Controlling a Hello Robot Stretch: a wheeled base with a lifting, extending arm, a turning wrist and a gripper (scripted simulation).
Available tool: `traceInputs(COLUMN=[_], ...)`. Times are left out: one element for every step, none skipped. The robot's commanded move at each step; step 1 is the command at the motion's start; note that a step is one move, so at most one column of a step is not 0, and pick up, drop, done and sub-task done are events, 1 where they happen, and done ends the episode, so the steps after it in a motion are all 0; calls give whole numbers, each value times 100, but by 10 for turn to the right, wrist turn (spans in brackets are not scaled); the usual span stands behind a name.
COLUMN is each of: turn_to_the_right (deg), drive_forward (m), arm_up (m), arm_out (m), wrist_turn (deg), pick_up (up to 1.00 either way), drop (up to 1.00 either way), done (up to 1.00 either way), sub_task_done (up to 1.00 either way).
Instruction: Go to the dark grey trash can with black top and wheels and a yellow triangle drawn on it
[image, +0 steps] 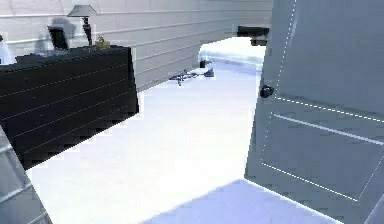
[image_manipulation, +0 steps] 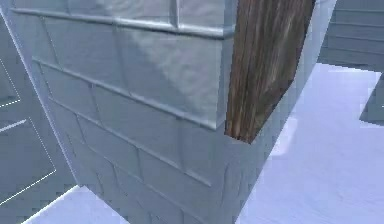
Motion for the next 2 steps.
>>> traceInputs(turn_to_the_right=[0, 0], drive_forward=[100, 40], arm_up=[0, 0], arm_out=[0, 0], wrist_turn=[0, 0], pick_up=[0, 0], drop=[0, 0], done=[0, 0], sub_task_done=[0, 0])
